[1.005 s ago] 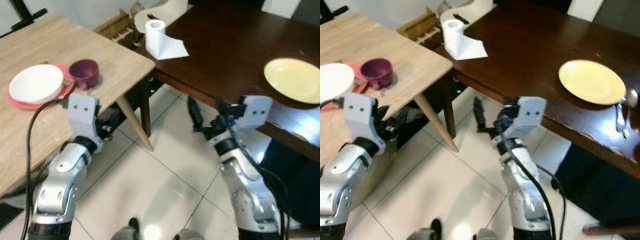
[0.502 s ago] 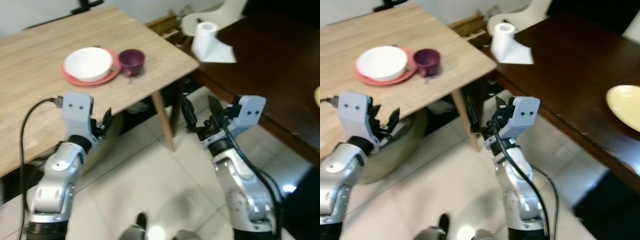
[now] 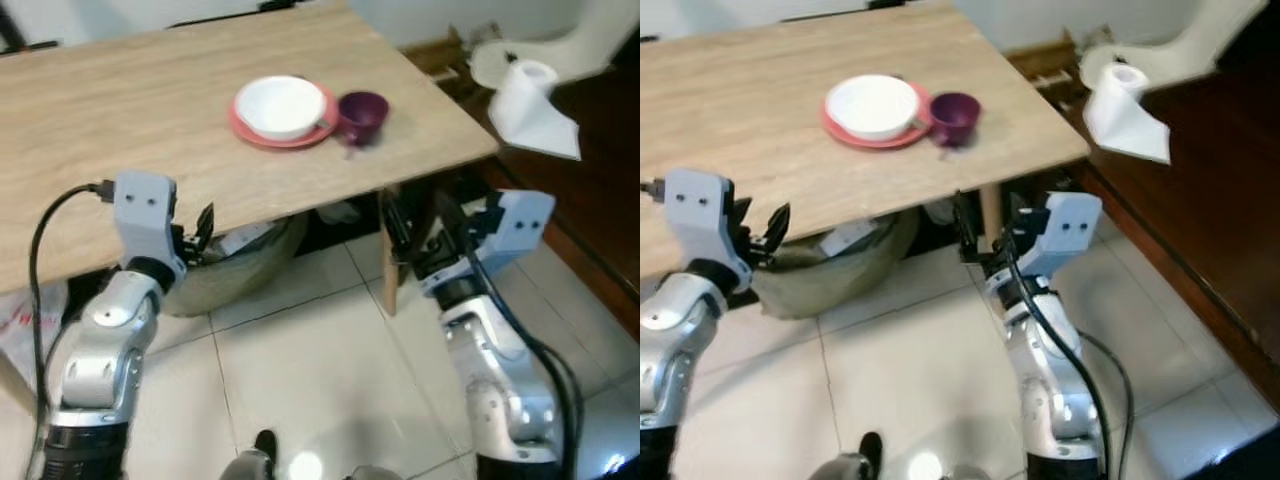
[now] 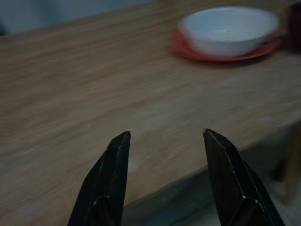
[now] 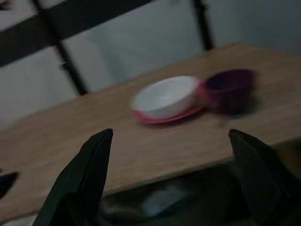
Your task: Setting the table
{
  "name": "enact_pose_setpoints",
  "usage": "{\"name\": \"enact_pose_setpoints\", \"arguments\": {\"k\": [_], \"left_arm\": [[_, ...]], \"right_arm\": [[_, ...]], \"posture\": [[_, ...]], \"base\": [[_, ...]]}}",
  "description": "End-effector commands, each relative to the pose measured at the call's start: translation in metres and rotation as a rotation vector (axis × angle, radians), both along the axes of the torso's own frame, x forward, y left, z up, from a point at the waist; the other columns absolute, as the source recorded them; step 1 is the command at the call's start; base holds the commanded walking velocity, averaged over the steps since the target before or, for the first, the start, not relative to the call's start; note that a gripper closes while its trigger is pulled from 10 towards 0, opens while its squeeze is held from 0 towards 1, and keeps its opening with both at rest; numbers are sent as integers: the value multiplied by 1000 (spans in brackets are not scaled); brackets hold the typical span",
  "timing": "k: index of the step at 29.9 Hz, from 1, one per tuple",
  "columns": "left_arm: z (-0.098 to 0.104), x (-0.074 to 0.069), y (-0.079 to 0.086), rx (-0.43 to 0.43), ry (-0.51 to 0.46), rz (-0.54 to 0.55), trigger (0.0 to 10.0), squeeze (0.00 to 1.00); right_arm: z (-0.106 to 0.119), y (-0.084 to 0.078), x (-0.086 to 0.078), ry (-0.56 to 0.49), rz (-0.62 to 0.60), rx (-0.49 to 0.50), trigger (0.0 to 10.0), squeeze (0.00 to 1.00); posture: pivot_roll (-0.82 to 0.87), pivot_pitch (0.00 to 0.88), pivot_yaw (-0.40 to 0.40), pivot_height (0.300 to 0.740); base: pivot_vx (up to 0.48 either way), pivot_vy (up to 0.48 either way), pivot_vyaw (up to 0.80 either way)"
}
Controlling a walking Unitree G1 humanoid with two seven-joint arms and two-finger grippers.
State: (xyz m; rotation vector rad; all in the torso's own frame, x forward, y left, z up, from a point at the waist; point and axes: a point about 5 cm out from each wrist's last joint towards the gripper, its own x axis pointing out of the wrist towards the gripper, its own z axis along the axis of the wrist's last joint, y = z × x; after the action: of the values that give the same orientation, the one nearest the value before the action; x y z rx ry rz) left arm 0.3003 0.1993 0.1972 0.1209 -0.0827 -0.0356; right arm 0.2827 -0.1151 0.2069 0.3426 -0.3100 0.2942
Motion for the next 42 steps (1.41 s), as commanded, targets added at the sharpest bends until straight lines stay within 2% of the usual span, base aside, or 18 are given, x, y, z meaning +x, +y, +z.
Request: {"name": "enact_pose_setpoints", "arguments": {"k": [1, 19, 29, 35, 38, 40, 42], "left_arm": [[-6, 2, -1, 15, 21, 9, 10000, 0], [-6, 5, -6, 23, 11, -12, 10000, 0], [1, 2, -10, 47, -48, -31, 10000, 0], [17, 0, -10, 73, -128, -38, 10000, 0], [20, 0, -10, 70, -137, -48, 10000, 0], [25, -3, -14, 101, -160, -119, 10000, 0], [26, -3, -15, 117, -162, -136, 10000, 0]], "right_arm": [[-3, -7, -1, 18, -26, 24, 10000, 0], [0, -11, 1, 6, -43, 22, 10000, 0], [-1, -11, 0, 10, -35, 20, 10000, 0], [-1, -9, -2, 12, 33, -10, 10000, 0], [-3, -9, -4, 19, 68, -25, 10000, 0], [-4, -13, -11, 28, 124, -82, 10000, 0], [-4, -15, -12, 29, 127, -95, 10000, 0]], "posture": [[-120, 92, 47, 740], [-122, 86, 45, 740], [-119, 91, 47, 740], [-117, 95, 48, 740], [-117, 96, 49, 740], [-121, 102, 48, 740], [-121, 102, 48, 740]], "base": [[472, 0, 0], [472, 0, 0], [475, 0, 0], [441, 0, 0], [97, 0, 0], [0, 0, 0], [0, 0, 0]]}}
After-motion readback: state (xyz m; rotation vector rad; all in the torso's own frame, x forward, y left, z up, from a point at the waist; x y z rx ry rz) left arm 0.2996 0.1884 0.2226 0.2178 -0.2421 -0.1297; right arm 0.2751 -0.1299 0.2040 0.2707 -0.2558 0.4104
